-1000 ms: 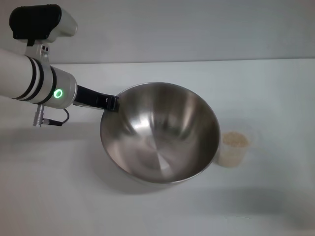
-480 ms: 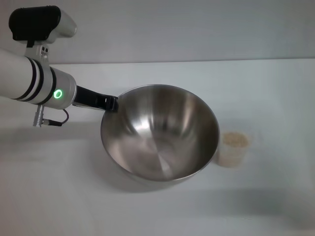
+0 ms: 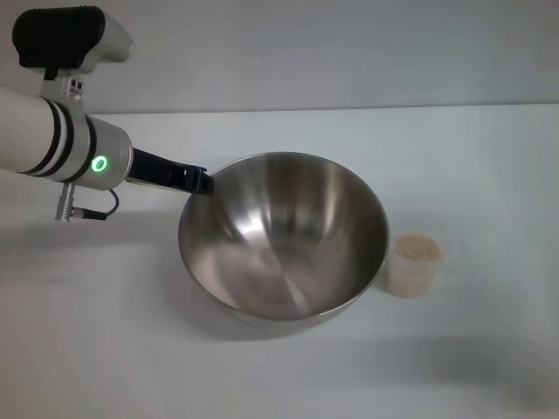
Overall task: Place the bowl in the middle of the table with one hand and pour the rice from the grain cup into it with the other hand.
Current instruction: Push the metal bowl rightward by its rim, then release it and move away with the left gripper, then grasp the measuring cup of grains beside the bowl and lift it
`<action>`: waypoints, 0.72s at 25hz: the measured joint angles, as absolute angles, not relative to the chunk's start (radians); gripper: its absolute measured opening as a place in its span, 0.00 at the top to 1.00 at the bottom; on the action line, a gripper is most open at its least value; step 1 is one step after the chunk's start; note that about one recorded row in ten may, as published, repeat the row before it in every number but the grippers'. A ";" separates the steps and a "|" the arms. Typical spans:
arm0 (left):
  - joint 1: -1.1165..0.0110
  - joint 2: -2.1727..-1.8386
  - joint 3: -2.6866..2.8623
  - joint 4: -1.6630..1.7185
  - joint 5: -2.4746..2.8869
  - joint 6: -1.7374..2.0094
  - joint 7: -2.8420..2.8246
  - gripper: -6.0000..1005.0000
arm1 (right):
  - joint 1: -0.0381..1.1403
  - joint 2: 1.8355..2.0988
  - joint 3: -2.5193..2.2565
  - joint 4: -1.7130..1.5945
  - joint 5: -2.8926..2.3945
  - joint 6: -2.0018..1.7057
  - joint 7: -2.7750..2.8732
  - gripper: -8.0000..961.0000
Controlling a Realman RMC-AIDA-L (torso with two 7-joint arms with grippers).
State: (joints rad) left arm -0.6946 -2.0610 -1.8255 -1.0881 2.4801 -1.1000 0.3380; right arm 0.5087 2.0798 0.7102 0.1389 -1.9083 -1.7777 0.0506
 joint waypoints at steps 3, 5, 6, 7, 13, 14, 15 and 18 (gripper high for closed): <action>-0.693 -2.060 -1.832 -1.097 2.480 -1.101 0.342 0.75 | 0.508 2.080 0.710 0.140 -1.908 -1.778 0.051 0.45; -0.681 -2.060 -1.852 -1.138 2.480 -1.103 0.353 0.72 | 0.508 2.080 0.710 0.141 -1.908 -1.778 0.051 0.45; -0.681 -2.060 -1.852 -1.138 2.480 -1.103 0.353 0.71 | 0.508 2.080 0.710 0.141 -1.908 -1.778 0.051 0.45; -0.675 -2.060 -1.858 -1.153 2.480 -1.102 0.355 0.69 | 0.508 2.080 0.710 0.141 -1.908 -1.778 0.051 0.45; -0.575 -2.064 -1.870 -1.335 2.474 -0.981 0.374 0.61 | 0.506 2.080 0.710 0.141 -1.908 -1.778 0.051 0.45; -0.534 -2.066 -1.849 -1.385 2.472 -0.891 0.382 0.60 | 0.506 2.080 0.710 0.140 -1.908 -1.778 0.051 0.45; -0.489 -2.066 -1.813 -1.422 2.471 -0.782 0.391 0.59 | 0.506 2.080 0.710 0.139 -1.908 -1.778 0.051 0.45; -0.368 -2.064 -1.696 -1.467 2.470 -0.405 0.426 0.56 | 0.504 2.080 0.710 0.136 -1.908 -1.778 0.051 0.45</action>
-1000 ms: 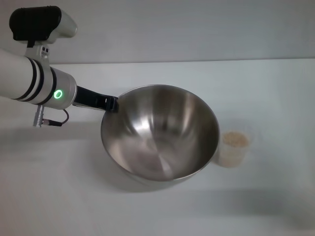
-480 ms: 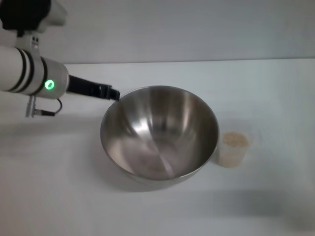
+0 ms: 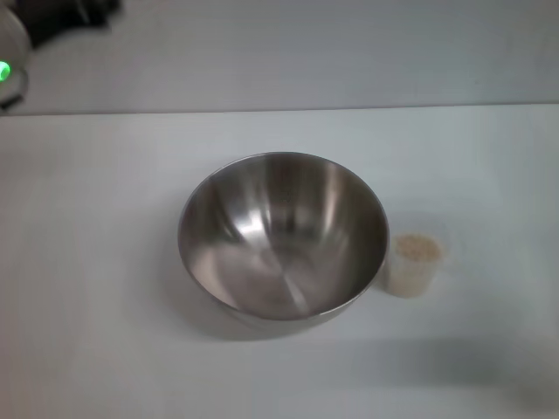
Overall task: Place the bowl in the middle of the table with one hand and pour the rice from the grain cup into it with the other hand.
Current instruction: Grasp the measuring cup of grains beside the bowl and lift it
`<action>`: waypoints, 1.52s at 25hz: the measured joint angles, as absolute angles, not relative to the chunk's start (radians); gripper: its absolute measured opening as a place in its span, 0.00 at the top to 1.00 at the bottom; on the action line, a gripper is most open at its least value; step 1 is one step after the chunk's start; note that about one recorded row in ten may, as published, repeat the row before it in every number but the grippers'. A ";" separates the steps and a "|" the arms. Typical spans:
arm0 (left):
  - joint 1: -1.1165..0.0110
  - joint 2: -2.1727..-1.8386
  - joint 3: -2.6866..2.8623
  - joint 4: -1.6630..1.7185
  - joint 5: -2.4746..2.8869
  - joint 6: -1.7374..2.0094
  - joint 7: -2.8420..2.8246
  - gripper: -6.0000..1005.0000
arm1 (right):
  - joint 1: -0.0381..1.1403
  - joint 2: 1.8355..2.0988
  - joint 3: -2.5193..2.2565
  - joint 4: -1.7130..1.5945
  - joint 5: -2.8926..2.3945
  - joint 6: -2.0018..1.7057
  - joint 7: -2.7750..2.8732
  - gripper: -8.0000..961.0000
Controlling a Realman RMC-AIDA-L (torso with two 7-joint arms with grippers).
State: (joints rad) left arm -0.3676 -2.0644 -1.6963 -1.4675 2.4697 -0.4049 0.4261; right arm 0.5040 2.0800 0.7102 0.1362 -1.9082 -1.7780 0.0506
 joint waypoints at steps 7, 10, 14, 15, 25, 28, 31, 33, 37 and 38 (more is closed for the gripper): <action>-0.212 -2.060 -1.361 -1.181 2.526 0.711 0.291 0.56 | 0.483 2.080 0.710 0.135 -1.908 -1.777 0.051 0.46; -0.221 -2.060 -1.323 -0.994 2.669 1.026 0.039 0.56 | 0.459 2.080 0.700 0.140 -1.908 -1.785 0.057 0.46; -0.242 -2.060 -1.329 -0.805 2.799 1.207 -0.229 0.56 | 0.411 2.082 0.664 0.149 -1.908 -1.809 0.058 0.46; -0.246 -2.061 -1.330 -0.766 2.808 1.220 -0.256 0.56 | 0.397 2.082 0.657 0.156 -1.908 -1.811 0.056 0.46; -0.241 -2.064 -1.325 -0.597 2.812 1.248 -0.281 0.55 | 0.246 2.084 0.564 0.268 -1.908 -1.806 -0.010 0.47; -0.246 -2.062 -1.328 -0.582 2.813 1.245 -0.279 0.55 | 0.212 2.084 0.533 0.330 -1.907 -1.798 -0.070 0.47; -0.251 -2.059 -1.329 -0.569 2.814 1.244 -0.273 0.55 | 0.183 2.085 0.495 0.388 -1.903 -1.781 -0.139 0.47; -0.253 -2.058 -1.331 -0.562 2.815 1.244 -0.267 0.55 | 0.164 2.086 0.473 0.421 -1.900 -1.766 -0.166 0.47; -0.266 -2.058 -1.349 -0.544 2.816 1.235 -0.266 0.55 | 0.124 2.086 0.435 0.478 -1.898 -1.713 -0.182 0.47; -0.269 -2.058 -1.350 -0.541 2.817 1.234 -0.265 0.55 | 0.115 2.086 0.428 0.491 -1.898 -1.697 -0.193 0.47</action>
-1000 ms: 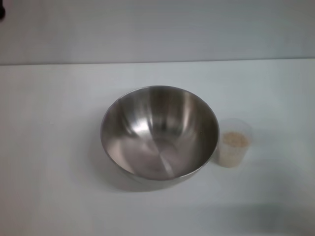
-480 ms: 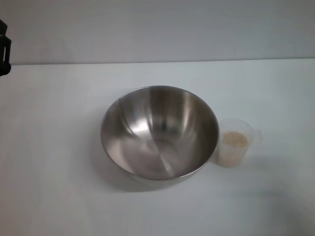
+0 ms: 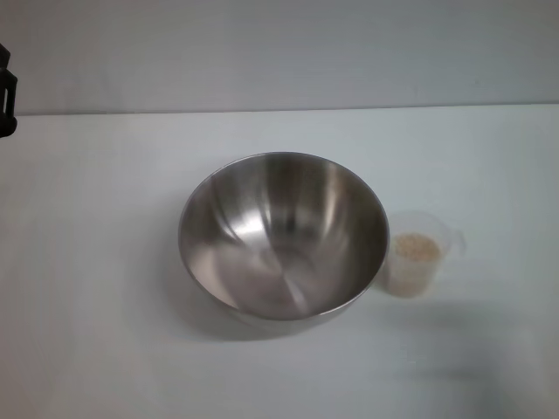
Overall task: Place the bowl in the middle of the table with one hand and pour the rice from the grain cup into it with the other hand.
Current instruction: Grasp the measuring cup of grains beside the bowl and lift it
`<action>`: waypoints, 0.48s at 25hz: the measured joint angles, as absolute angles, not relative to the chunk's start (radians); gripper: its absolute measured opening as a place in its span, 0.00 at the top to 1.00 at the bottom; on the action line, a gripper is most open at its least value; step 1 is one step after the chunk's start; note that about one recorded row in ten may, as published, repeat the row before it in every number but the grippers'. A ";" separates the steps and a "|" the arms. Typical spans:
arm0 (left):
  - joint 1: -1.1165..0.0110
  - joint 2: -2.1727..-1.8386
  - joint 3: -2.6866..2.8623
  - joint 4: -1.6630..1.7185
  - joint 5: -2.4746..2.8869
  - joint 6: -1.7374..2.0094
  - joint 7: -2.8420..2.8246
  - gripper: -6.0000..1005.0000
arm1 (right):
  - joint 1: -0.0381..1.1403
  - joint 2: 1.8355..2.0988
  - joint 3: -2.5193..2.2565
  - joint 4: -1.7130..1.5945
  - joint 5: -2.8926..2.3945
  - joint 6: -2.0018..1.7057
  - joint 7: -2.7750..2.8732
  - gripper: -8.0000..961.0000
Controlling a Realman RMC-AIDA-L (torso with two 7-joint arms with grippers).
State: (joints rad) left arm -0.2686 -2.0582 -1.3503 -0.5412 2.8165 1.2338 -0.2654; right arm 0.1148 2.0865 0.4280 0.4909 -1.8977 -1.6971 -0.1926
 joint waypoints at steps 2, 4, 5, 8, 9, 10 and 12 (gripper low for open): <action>-0.278 -2.055 -1.352 -0.527 2.817 1.231 -0.265 0.55 | 0.093 2.087 0.416 0.520 -1.897 -1.665 -0.228 0.48; -0.287 -2.053 -1.352 -0.514 2.818 1.229 -0.264 0.55 | 0.071 2.085 0.398 0.548 -1.897 -1.639 -0.268 0.48; -0.291 -2.051 -1.353 -0.508 2.818 1.227 -0.264 0.55 | 0.059 2.083 0.389 0.565 -1.897 -1.629 -0.289 0.48; -0.299 -2.049 -1.357 -0.495 2.818 1.224 -0.261 0.55 | 0.027 2.080 0.381 0.605 -1.896 -1.594 -0.337 0.48; -0.303 -2.048 -1.361 -0.490 2.818 1.223 -0.257 0.55 | 0.019 2.080 0.380 0.616 -1.896 -1.578 -0.354 0.48; -0.306 -2.048 -1.364 -0.486 2.818 1.223 -0.253 0.55 | 0.013 2.080 0.376 0.623 -1.896 -1.565 -0.368 0.48; -0.311 -2.049 -1.366 -0.482 2.818 1.223 -0.247 0.54 | 0.008 2.081 0.363 0.624 -1.896 -1.547 -0.380 0.48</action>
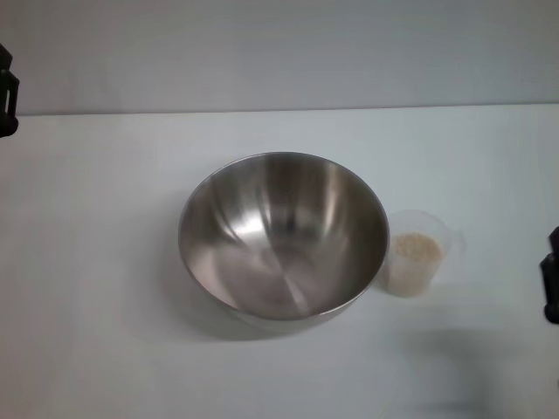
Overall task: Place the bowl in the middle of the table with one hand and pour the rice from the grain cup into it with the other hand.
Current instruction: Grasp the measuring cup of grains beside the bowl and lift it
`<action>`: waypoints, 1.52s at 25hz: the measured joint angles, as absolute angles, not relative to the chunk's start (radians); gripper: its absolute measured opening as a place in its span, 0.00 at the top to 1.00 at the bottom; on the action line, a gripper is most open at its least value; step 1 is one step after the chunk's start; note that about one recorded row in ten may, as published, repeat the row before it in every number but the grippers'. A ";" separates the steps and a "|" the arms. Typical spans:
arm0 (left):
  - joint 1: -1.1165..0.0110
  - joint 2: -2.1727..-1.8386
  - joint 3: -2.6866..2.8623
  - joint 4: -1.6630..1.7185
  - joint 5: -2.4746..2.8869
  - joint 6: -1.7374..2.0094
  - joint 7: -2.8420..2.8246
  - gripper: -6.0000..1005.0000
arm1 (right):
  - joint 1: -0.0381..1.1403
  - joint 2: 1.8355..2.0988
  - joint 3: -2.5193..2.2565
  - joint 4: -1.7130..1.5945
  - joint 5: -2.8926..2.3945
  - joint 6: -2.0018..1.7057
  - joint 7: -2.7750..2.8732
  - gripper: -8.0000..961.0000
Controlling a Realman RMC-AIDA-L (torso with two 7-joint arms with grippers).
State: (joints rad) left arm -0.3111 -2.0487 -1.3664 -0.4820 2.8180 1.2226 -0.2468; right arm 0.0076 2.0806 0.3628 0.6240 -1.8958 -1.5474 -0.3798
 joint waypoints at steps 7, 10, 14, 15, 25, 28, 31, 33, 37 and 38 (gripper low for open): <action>-0.317 -2.050 -1.367 -0.481 2.818 1.221 -0.238 0.54 | 0.002 2.083 0.341 0.620 -1.896 -1.491 -0.385 0.49; -0.314 -2.053 -1.367 -0.484 2.818 1.224 -0.238 0.54 | 0.001 2.084 0.341 0.618 -1.896 -1.447 -0.384 0.49; -0.312 -2.056 -1.366 -0.481 2.818 1.227 -0.238 0.54 | 0.004 2.084 0.341 0.613 -1.896 -1.407 -0.383 0.49; -0.310 -2.056 -1.365 -0.481 2.818 1.228 -0.238 0.54 | 0.005 2.083 0.341 0.613 -1.896 -1.401 -0.382 0.49; -0.301 -2.059 -1.356 -0.481 2.818 1.231 -0.238 0.54 | 0.017 2.083 0.345 0.584 -1.896 -1.353 -0.379 0.50; -0.298 -2.061 -1.355 -0.482 2.818 1.231 -0.238 0.54 | 0.021 2.084 0.346 0.581 -1.896 -1.346 -0.379 0.50; -0.297 -2.063 -1.354 -0.483 2.818 1.232 -0.239 0.53 | 0.026 2.084 0.346 0.578 -1.896 -1.342 -0.376 0.50; -0.296 -2.063 -1.354 -0.484 2.818 1.234 -0.241 0.53 | 0.030 2.084 0.346 0.575 -1.896 -1.341 -0.371 0.50; -0.296 -2.065 -1.354 -0.481 2.818 1.241 -0.242 0.53 | 0.043 2.085 0.345 0.565 -1.896 -1.337 -0.362 0.50; -0.296 -2.066 -1.354 -0.481 2.818 1.242 -0.240 0.53 | 0.049 2.086 0.343 0.559 -1.896 -1.332 -0.356 0.50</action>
